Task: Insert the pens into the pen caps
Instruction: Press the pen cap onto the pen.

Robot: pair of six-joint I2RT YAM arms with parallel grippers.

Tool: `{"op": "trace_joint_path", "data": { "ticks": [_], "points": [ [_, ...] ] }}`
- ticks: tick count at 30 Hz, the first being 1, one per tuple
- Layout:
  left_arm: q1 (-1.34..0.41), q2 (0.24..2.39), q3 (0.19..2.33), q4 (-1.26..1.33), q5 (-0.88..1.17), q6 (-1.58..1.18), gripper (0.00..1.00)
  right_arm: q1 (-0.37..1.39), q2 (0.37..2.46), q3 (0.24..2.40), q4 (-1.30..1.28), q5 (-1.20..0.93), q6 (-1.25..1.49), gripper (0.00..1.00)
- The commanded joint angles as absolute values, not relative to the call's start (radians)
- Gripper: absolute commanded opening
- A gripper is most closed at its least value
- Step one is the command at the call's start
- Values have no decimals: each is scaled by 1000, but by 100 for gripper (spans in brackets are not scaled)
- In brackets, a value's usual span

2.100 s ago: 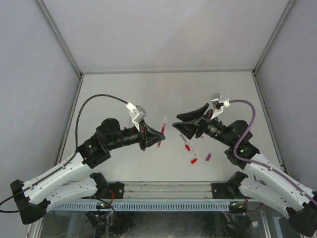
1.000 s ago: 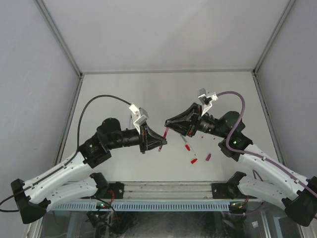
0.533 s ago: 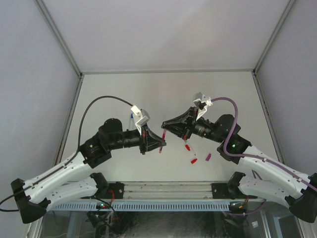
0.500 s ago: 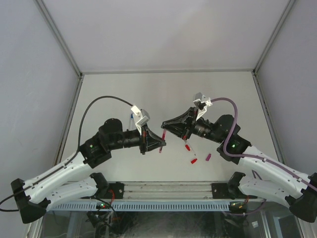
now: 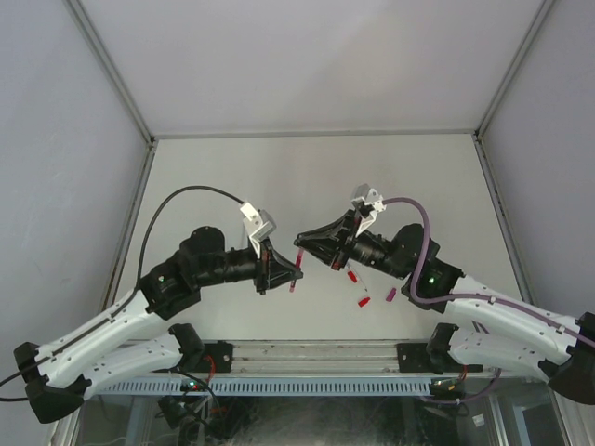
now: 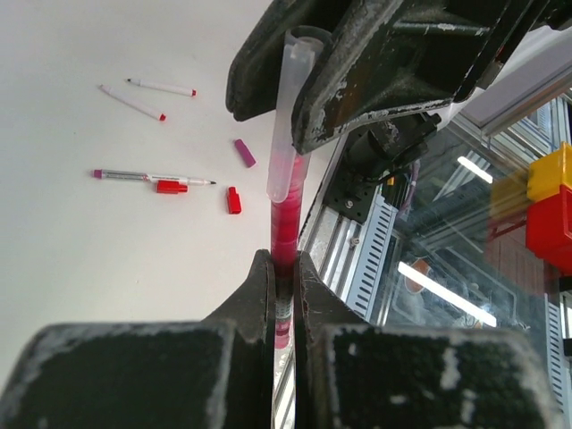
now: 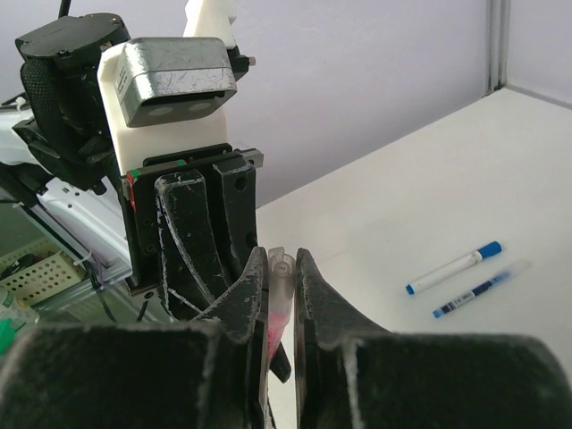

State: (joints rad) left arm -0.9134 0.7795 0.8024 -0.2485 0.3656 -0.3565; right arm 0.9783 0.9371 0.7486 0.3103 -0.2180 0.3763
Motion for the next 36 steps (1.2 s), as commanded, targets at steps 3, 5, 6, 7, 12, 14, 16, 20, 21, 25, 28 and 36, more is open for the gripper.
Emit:
{"op": "trace_joint_path", "data": {
  "ticks": [3, 5, 6, 7, 12, 14, 16, 20, 21, 25, 28, 36],
  "points": [
    [-916, 709, 993, -34, 319, -374, 0, 1096, 978, 680, 126, -157, 285, 0],
    [-917, 704, 999, -35, 315, -373, 0, 1130, 980, 664, 117, -108, 272, 0],
    [-917, 703, 1001, -36, 313, -372, 0, 1139, 980, 654, 114, -87, 270, 0],
    [-917, 700, 1002, -35, 311, -373, 0, 1146, 982, 645, 111, -76, 268, 0],
    [-920, 693, 1004, -35, 302, -368, 0, 1173, 1021, 637, 72, -90, 265, 0],
    [-920, 692, 1005, -36, 296, -364, 0, 1173, 1042, 633, 70, -151, 279, 0],
    [-920, 690, 1005, -40, 288, -361, 0, 1174, 1059, 625, 64, -213, 291, 0],
    [-922, 684, 1003, -51, 276, -352, 0, 1178, 1069, 611, 45, -285, 299, 0],
    [-922, 683, 1004, -52, 275, -351, 0, 1178, 1070, 611, 39, -302, 298, 0],
    [-923, 685, 1006, -63, 273, -344, 0, 1178, 1094, 639, -37, -374, 260, 0],
    [-923, 687, 1005, -65, 274, -342, 0, 1178, 1074, 654, -94, -369, 234, 0],
    [-923, 698, 1011, -83, 272, -327, 0, 1179, 1024, 659, -173, -190, 261, 0]
  ]
}}
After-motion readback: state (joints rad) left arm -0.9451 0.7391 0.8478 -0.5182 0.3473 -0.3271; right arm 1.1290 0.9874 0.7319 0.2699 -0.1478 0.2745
